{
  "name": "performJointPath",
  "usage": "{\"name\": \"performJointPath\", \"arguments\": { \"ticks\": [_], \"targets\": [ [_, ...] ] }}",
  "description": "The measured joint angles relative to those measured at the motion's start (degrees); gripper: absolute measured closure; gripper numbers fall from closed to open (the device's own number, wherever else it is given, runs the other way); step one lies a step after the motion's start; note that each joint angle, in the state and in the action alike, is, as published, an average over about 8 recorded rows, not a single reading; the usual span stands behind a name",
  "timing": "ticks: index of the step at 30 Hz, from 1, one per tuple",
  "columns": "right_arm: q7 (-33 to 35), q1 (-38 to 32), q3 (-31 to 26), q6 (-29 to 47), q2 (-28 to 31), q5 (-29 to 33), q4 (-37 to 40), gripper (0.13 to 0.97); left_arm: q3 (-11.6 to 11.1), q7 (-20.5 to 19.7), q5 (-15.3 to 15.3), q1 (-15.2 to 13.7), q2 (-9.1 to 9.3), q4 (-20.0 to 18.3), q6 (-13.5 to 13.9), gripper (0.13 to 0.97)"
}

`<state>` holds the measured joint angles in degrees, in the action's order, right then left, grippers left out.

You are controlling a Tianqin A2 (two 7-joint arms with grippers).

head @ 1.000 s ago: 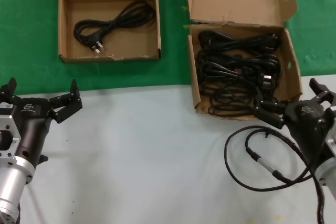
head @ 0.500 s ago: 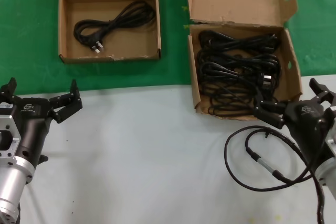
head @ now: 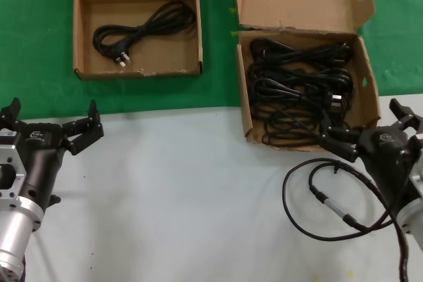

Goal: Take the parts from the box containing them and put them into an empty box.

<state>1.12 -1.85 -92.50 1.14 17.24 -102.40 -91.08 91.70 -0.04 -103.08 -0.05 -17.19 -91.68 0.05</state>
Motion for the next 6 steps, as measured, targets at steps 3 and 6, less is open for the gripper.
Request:
{"name": "performJointPath", "arguments": {
  "ticks": [3,6],
  "targets": [
    [0.0,0.0,0.0,0.0,0.0,0.0,0.0,0.129,0.0,0.0,0.0,0.0,0.0,0.0,0.0,0.132],
    [0.0,0.0,0.0,0.0,0.0,0.0,0.0,0.129,0.0,0.0,0.0,0.0,0.0,0.0,0.0,0.132]
  ]
}}
